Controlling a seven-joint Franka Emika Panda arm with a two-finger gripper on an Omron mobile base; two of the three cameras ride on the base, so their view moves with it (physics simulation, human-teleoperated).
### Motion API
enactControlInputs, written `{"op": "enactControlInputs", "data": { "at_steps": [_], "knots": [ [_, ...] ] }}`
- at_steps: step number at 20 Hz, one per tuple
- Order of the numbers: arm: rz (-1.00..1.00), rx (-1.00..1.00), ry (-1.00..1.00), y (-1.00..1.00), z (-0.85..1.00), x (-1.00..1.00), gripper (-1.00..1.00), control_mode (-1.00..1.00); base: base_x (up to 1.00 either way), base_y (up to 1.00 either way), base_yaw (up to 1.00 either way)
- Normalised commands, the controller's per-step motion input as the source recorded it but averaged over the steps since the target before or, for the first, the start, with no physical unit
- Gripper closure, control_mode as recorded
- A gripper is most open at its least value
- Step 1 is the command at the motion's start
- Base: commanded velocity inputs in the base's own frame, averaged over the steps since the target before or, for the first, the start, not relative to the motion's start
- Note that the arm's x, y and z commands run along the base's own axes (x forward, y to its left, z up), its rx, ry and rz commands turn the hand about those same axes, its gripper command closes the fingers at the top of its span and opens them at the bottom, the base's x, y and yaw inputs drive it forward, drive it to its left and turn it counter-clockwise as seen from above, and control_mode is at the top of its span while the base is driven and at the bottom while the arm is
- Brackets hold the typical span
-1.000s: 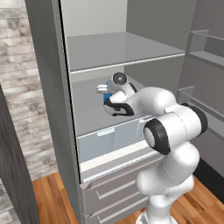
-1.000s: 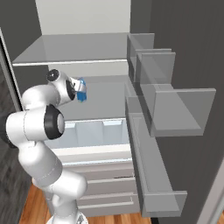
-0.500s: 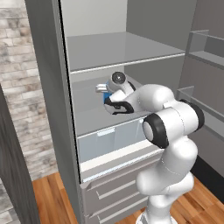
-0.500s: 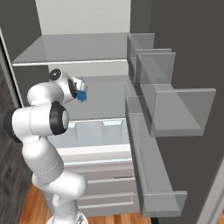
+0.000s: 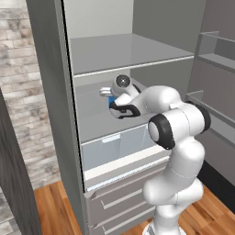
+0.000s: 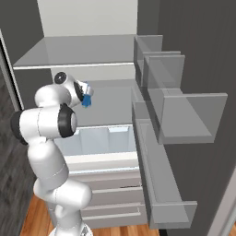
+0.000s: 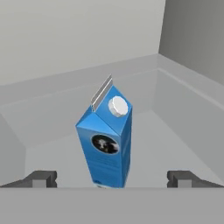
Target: Take a sugar cube from the saucer and place it inside the coffee. Then, grab milk from the fridge and place it next to the coffee on the counter to sweeten the coffee.
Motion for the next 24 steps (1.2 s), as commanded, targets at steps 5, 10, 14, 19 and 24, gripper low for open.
{"op": "enactControlInputs", "data": {
  "at_steps": [5, 10, 14, 19, 24],
  "knots": [
    [0.0, 0.0, 0.0, 0.06, -0.07, 0.17, -1.0, -1.0, 0.0, 0.0, 0.0],
    [0.0, 0.0, 0.0, 0.05, -0.1, 0.17, -1.0, -1.0, 0.0, 0.0, 0.0],
    [0.0, 0.0, 0.0, 0.03, -0.09, 0.16, -1.0, -1.0, 0.0, 0.0, 0.0],
    [0.0, -0.01, -0.01, 0.05, -0.11, 0.07, -1.0, -1.0, 0.0, 0.0, 0.0],
    [0.0, -0.01, 0.0, 0.02, -0.02, 0.16, -1.0, -1.0, 0.0, 0.0, 0.0]
  ]
}}
